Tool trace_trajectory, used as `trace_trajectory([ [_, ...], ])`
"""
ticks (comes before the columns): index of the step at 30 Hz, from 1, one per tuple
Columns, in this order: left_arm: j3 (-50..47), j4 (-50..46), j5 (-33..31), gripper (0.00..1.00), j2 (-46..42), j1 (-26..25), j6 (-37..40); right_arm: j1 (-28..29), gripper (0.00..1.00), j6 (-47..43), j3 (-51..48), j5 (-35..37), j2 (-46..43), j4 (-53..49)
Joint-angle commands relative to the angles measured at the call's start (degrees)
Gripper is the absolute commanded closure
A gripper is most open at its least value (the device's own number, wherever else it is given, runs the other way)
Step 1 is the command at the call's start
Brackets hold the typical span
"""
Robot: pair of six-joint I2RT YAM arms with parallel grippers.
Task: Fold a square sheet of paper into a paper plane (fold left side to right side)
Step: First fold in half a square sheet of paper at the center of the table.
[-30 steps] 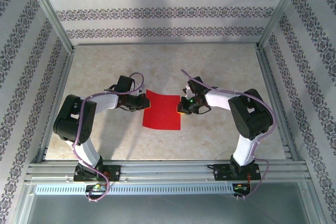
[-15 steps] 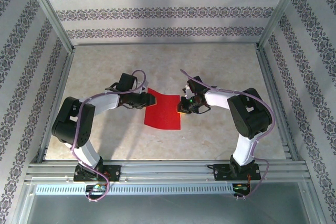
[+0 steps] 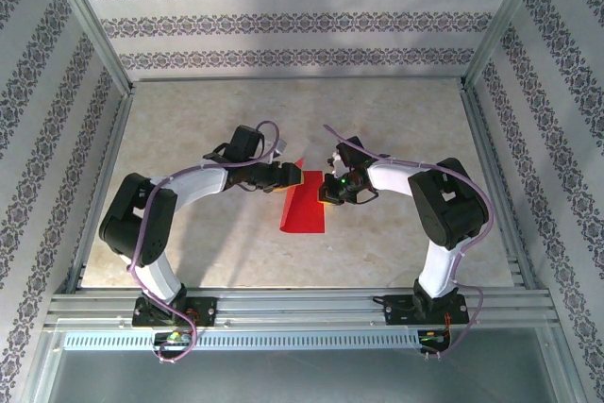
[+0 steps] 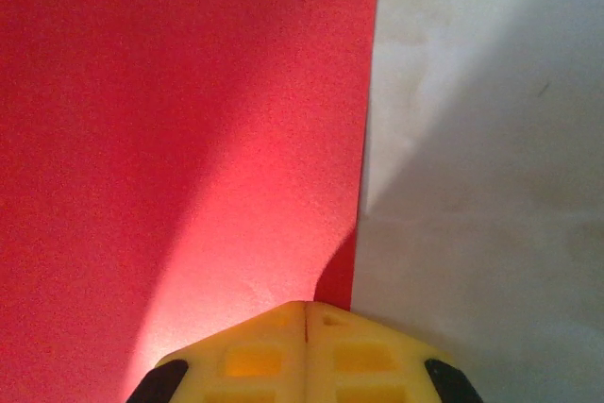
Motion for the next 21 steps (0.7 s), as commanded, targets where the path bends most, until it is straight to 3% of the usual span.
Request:
trace_trajectory([
  [1,2.08,3.25,0.88,0.38,2.3,-1.24,-1.46,0.87,1.0,-0.67,-0.15,2.39,2.18,-0.58],
  [5,3.15,4.97,0.2,0.4,5.08,-1.59,-2.16,0.87,1.0,-0.04,-0.96,1.62,1.11,0.81],
  [10,2.87,6.08,-0.92,0.6,7.14,-2.05,-2.34,0.87,1.0,1.03,-1.44,0.04,0.31,2.81],
  [21,2.46,5.41,-3.98,0.86,8.24,-2.5,-1.55,0.54,1.0,1.76,-1.83,0.01,-3.21,3.55],
])
